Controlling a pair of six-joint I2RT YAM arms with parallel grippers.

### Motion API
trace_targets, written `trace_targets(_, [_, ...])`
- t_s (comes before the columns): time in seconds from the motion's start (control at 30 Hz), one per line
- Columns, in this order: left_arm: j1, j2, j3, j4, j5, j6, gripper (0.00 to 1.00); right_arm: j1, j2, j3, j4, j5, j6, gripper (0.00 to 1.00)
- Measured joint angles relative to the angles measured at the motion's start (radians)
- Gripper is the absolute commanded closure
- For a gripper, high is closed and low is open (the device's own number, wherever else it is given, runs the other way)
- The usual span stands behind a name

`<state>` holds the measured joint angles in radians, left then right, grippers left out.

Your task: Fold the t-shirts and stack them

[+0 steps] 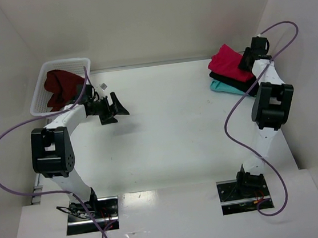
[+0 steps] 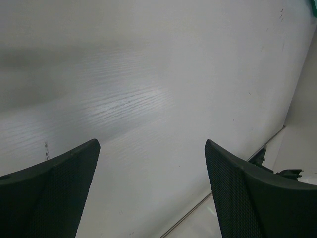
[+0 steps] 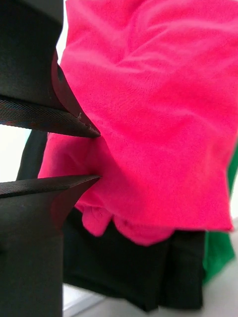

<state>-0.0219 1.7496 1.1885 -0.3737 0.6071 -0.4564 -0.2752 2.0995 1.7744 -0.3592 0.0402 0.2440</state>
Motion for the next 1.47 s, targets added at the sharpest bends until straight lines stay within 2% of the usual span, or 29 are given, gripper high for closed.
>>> trace_targets(0.47, [0.0,0.0,0.0,0.0,0.0,0.002,0.06,0.01,0.017,-0.115,0.011,0.08,-0.002,0.57])
trace_targets(0.5, [0.0,0.0,0.0,0.0,0.0,0.003,0.06,0.01,0.008,-0.13,0.012,0.085,-0.002,0.54])
trace_targets(0.53, [0.0,0.0,0.0,0.0,0.0,0.005,0.06,0.011,-0.005,-0.144,0.013,0.092,-0.003,0.39])
trace_targets(0.6, [0.0,-0.003,0.0,0.0,0.0,0.006,0.06,0.011,-0.041,-0.167,0.004,0.106,0.0,0.27])
trace_targets(0.63, [0.0,-0.007,0.0,-0.001,0.0,0.006,0.06,0.011,-0.061,-0.174,-0.002,0.11,0.001,0.15])
trace_targets(0.7, [0.0,-0.023,0.0,-0.004,0.0,0.006,0.06,0.011,-0.113,-0.178,-0.02,0.114,0.003,0.0])
trace_targets(0.93, [0.0,-0.142,0.013,-0.021,-0.012,0.013,0.06,0.045,-0.425,-0.185,-0.041,0.118,0.002,0.0])
trace_targets(1.07, [0.0,-0.227,0.04,-0.044,-0.098,0.032,0.05,0.108,-0.678,-0.275,-0.003,0.114,0.012,0.0])
trace_targets(1.2, [0.0,-0.337,0.064,-0.059,-0.203,0.045,0.05,0.117,-0.894,-0.39,0.008,0.102,0.038,0.0])
trace_targets(1.47, [0.0,-0.555,0.07,-0.069,-0.31,0.066,0.04,0.112,-1.072,-0.593,-0.007,0.058,0.099,0.0])
